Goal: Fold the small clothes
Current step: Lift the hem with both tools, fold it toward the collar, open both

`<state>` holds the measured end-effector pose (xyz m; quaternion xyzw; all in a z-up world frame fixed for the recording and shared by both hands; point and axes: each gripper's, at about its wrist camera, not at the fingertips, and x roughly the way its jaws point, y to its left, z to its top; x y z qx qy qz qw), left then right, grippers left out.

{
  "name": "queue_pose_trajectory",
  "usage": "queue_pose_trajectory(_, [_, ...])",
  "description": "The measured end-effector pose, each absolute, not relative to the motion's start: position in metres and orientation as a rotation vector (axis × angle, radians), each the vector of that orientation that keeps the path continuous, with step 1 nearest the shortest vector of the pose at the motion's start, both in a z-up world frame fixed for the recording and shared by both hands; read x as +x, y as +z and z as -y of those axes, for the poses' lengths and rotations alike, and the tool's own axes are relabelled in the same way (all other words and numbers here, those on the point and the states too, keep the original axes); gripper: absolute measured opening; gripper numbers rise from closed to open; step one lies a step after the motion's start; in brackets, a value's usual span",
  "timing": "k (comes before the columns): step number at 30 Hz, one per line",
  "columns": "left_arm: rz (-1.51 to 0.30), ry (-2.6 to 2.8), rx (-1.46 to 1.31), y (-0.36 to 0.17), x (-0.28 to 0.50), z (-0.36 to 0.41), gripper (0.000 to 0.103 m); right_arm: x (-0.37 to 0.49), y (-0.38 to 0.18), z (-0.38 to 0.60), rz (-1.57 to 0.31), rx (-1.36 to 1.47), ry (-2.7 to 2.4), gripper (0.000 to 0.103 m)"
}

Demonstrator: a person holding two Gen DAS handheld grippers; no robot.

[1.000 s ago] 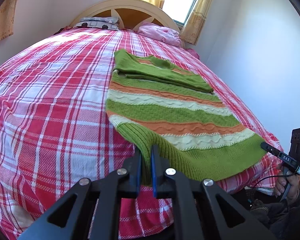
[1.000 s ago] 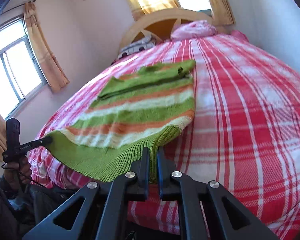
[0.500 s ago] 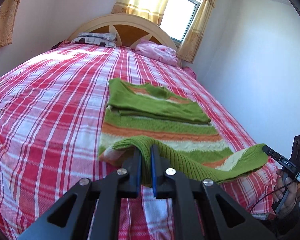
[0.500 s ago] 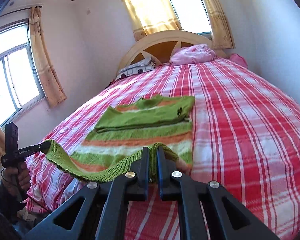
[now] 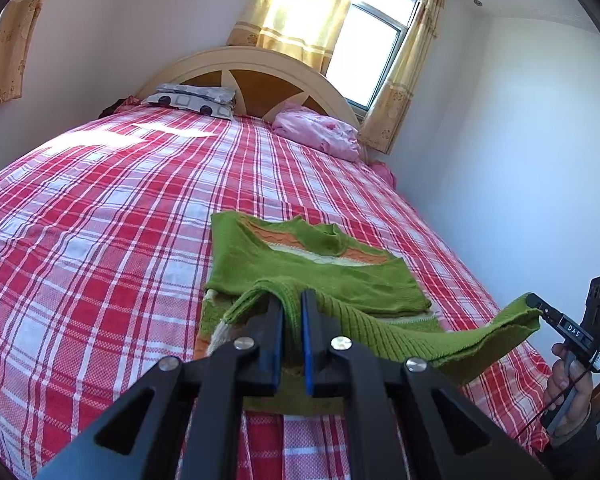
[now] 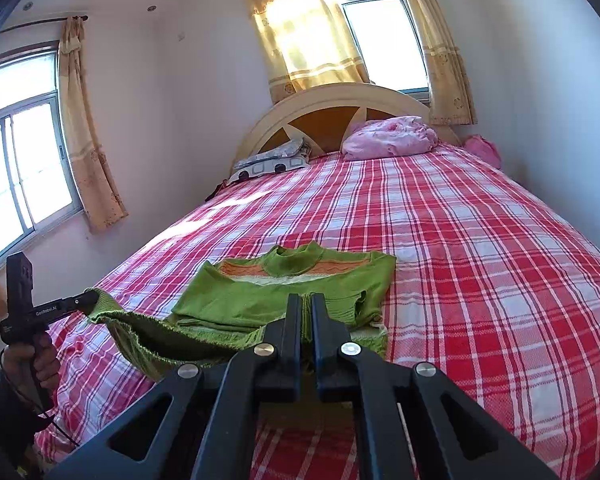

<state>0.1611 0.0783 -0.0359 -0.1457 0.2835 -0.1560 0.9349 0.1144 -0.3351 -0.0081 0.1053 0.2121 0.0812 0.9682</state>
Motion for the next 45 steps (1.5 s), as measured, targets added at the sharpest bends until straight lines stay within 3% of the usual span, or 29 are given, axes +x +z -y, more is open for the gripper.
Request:
queue_pose_trajectory(19, [-0.608, -0.263, -0.290, -0.034, 0.290, -0.071, 0.009, 0.266, -0.002, 0.350, -0.494, 0.179, 0.125, 0.004])
queue_pose_trajectory(40, [-0.765, -0.182, -0.256, -0.099, 0.413, -0.054, 0.009, 0.421, -0.081, 0.374, -0.724, 0.186, 0.040, 0.004])
queue_pose_trajectory(45, [-0.764, -0.135, -0.223, -0.109, 0.421, -0.048, 0.017, 0.442, -0.106, 0.381, -0.794, 0.167, -0.033, 0.008])
